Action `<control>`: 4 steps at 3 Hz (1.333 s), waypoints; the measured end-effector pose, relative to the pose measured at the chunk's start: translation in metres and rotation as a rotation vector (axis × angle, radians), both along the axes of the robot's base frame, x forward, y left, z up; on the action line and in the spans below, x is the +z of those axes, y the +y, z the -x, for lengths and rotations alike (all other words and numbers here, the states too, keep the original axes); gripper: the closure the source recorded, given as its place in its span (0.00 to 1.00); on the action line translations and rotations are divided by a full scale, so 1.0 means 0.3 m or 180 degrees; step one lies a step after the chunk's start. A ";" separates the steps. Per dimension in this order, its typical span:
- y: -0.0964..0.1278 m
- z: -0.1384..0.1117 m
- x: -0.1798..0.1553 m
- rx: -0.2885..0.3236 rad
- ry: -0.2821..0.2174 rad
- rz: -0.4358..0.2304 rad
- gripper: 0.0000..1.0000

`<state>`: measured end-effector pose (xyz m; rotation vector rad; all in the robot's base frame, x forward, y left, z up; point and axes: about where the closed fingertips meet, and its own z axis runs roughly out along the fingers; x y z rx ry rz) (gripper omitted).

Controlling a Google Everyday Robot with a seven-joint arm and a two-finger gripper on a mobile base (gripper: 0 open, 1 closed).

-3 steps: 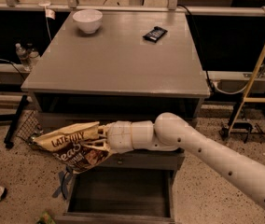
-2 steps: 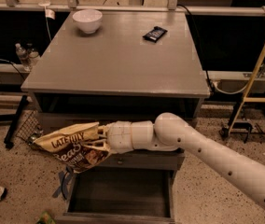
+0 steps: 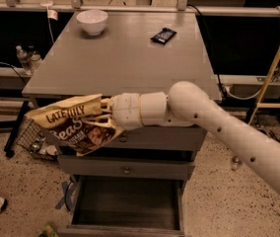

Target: Pick brown chip bag from bottom drawer and place on counter

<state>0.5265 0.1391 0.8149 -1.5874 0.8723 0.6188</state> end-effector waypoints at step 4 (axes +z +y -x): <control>-0.058 -0.180 0.548 -0.0173 -0.0868 -0.0120 1.00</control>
Offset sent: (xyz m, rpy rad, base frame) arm 0.0166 -0.0054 0.0461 -0.0212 -0.0744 -0.0396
